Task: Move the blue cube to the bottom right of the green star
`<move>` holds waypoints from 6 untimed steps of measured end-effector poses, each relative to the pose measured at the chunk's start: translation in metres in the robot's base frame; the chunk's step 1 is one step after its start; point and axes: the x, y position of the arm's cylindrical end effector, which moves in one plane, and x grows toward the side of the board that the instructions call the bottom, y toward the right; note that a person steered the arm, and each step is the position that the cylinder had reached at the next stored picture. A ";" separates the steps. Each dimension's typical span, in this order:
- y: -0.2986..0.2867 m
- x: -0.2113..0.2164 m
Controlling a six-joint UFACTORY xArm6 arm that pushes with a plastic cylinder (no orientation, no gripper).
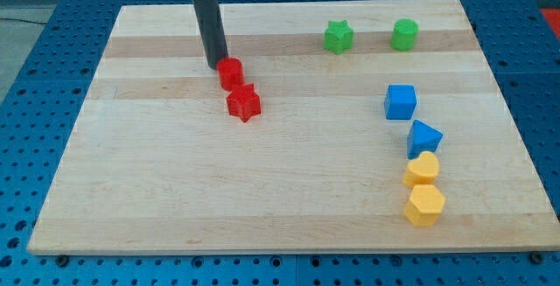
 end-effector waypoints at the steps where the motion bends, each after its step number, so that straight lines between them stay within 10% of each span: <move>1: 0.018 0.054; 2: 0.028 0.012; 4: 0.243 0.005; 6: 0.301 0.106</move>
